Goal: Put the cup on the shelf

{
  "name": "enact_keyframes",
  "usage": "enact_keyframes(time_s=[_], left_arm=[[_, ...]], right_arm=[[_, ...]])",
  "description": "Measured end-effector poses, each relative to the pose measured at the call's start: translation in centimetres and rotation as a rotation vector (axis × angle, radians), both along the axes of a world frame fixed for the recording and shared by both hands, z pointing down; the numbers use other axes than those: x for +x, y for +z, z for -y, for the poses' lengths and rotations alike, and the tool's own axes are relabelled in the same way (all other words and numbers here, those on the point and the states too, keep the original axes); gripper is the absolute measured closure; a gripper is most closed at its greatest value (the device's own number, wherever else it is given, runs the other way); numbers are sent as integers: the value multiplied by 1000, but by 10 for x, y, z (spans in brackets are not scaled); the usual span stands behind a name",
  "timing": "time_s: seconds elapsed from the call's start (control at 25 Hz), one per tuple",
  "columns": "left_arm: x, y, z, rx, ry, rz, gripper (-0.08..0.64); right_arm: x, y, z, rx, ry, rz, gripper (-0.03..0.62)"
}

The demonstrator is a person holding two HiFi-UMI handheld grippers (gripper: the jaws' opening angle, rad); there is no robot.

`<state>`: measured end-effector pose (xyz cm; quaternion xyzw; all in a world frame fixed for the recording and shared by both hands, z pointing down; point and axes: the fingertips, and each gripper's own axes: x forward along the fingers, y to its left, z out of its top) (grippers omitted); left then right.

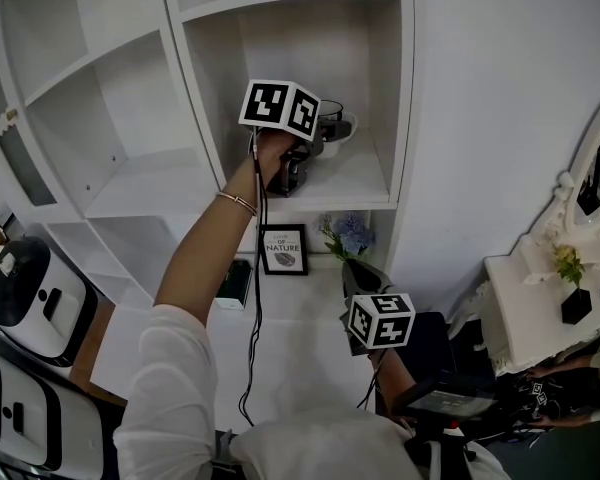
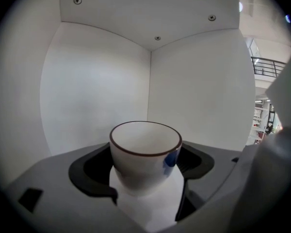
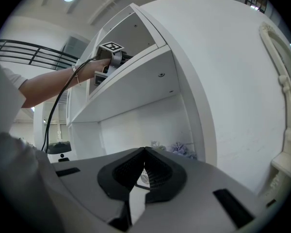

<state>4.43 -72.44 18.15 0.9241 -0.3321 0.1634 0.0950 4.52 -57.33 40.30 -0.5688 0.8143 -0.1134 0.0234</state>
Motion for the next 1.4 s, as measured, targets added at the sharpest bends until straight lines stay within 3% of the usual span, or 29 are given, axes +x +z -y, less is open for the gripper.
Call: enact_keyframes(time_s=[0.24, 0.68, 1.0, 1.2, 1.4], left_arm=[[-4, 3, -3, -47, -16, -72, 166], [-23, 5, -24, -89, -103, -91, 164], [-37, -18, -59, 31, -131, -107, 164], [-56, -46, -93, 174, -195, -183, 166], [-75, -44, -135, 215, -189, -288, 166]], right_arm=[[8, -7, -7, 11, 11, -15, 571], [6, -20, -28, 33, 11, -40, 571], [3, -30, -46, 51, 11, -52, 571], [5, -32, -58, 51, 22, -47, 571], [13, -30, -71, 44, 55, -35, 571]])
